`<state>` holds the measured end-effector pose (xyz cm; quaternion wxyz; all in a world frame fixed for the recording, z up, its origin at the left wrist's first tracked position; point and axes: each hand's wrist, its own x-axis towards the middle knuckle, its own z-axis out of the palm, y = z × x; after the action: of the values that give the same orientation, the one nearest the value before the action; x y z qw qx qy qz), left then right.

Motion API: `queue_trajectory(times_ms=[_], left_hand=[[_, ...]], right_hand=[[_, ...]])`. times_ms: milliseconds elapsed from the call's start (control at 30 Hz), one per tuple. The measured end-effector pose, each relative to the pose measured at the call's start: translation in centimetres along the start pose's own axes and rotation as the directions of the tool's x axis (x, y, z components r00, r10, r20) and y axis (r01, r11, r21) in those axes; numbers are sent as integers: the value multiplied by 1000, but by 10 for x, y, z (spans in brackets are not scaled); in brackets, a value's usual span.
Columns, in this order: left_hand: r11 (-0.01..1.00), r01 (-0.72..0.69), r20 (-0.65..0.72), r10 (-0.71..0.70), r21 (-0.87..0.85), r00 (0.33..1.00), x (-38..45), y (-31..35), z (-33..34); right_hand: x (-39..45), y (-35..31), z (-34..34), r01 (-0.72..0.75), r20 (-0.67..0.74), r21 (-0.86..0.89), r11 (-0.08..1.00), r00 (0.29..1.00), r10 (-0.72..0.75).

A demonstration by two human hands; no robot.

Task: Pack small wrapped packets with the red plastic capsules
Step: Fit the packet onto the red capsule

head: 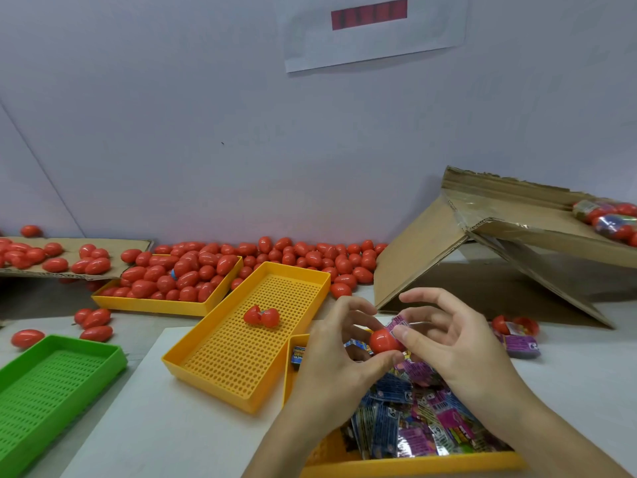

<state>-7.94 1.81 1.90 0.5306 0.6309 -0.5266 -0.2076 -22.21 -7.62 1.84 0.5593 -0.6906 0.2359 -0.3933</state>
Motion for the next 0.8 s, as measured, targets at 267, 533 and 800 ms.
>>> queue_trajectory(times_ms=[267,533,800], left_hand=[[1000,7,-11,-7,-8,1000,0,-1,0],[999,-26,-10,26,39,1000,0,-1,0],[996,-45,-4,45,75,999,0,0,1]], right_hand=[[0,2,0,-24,24,-31,999,999,24],[1,2,1,32,-2,-32,999,999,-32],[1,3,1,33,-16,-37,999,999,-33]])
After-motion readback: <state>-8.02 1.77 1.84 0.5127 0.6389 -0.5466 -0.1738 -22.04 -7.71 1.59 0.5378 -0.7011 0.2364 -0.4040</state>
